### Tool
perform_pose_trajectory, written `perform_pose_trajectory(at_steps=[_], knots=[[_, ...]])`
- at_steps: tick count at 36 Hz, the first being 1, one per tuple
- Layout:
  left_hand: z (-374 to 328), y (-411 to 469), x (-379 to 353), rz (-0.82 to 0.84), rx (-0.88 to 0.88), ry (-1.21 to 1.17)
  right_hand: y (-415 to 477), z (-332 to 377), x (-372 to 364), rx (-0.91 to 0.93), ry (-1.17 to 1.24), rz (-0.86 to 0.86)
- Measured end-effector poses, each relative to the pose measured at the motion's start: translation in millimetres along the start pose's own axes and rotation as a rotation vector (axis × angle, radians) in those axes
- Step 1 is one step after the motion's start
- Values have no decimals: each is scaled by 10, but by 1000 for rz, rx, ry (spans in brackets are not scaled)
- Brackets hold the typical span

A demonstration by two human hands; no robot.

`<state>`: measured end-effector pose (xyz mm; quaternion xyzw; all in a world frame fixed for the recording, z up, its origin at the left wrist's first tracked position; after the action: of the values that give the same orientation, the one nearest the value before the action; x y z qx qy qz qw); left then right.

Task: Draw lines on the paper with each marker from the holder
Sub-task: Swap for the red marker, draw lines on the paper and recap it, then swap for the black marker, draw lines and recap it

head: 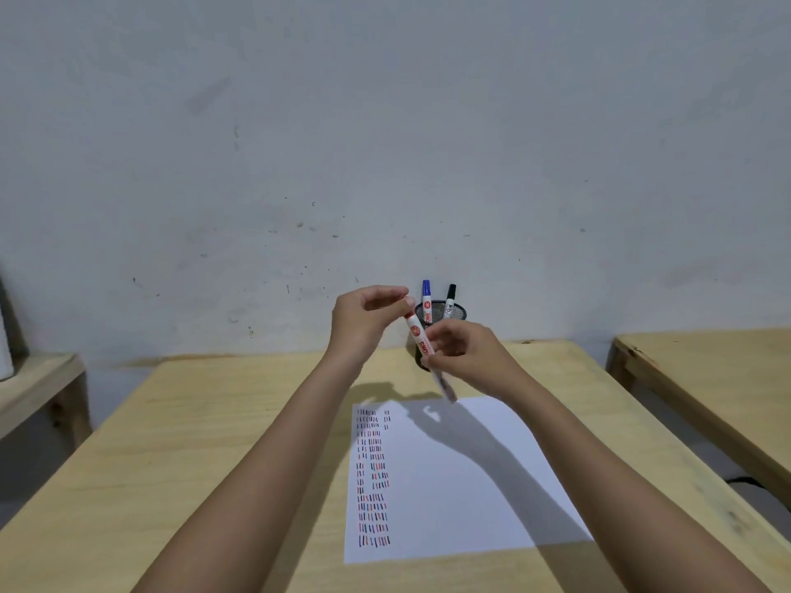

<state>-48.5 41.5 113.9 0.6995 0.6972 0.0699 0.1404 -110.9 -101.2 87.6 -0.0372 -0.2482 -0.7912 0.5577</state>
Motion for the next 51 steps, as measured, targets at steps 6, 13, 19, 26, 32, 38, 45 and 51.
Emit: perform_pose_trajectory(at_steps=[6, 13, 19, 26, 32, 38, 45, 51], knots=[[-125, 252, -347, 139, -171, 123, 321, 25, 114, 33, -75, -76], [257, 520, -382, 133, -161, 224, 708, -22, 264, 101, -98, -181], [685, 710, -389, 108, -91, 340, 1028, -216, 307, 99, -97, -272], [1115, 612, -556, 219, 79, 338, 1353, -465, 294, 41, 87, -378], [1295, 537, -670, 259, 160, 136, 1389, -720, 194, -97, 249, -396], [1354, 586, -692, 263, -10, 239, 1333, -828, 142, -28, 71, -417], [1462, 614, -742, 318, -86, 297, 1337, -909, 202, -29, -97, -478], [1485, 627, -774, 295, -109, 286, 1373, -900, 260, -51, -219, -469]])
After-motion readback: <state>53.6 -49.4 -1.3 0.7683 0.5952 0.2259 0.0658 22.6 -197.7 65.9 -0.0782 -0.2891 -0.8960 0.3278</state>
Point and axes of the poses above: each hand's wrist, its own y-axis towards the middle knuckle, its own x-axis out of the back of the hand, z = x × y, the point moved 5 cm from there along y, towards the middle knuckle, and after that the axes turned 13 degrees about -z, right-handed, at the moved point
